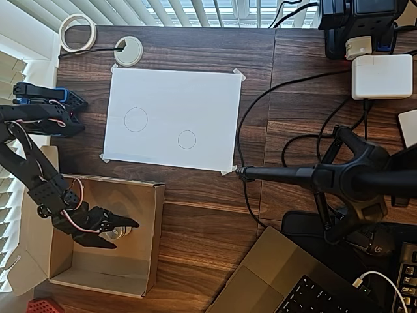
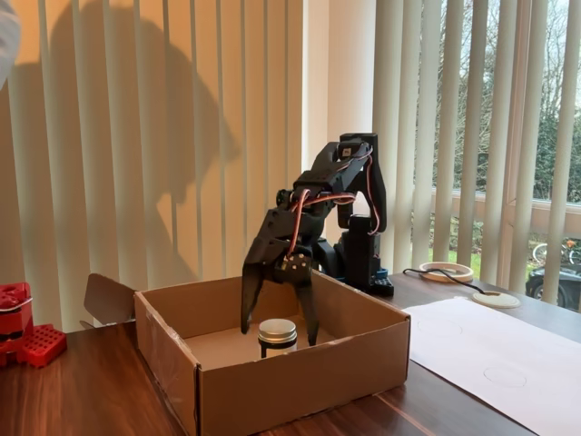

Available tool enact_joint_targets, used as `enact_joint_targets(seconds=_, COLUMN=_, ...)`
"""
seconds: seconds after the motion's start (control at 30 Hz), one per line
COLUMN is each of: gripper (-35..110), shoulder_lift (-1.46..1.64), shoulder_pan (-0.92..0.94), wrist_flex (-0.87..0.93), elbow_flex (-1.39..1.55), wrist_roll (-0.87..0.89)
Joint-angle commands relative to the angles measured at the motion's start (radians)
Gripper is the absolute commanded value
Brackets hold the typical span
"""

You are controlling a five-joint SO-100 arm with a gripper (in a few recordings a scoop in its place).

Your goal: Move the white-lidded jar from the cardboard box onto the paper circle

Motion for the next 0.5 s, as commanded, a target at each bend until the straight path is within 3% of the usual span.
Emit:
enact_joint_targets(seconds=0.0, gripper=46, shoulder_lift=0.127, shoulder_pan=0.028, wrist_flex=-0.003, elbow_flex=0.008, wrist_roll=-0.026)
enact_joint_targets(seconds=0.47, gripper=45, shoulder_lift=0.126, shoulder_pan=0.035, wrist_flex=-0.003, elbow_flex=0.067, wrist_roll=-0.060)
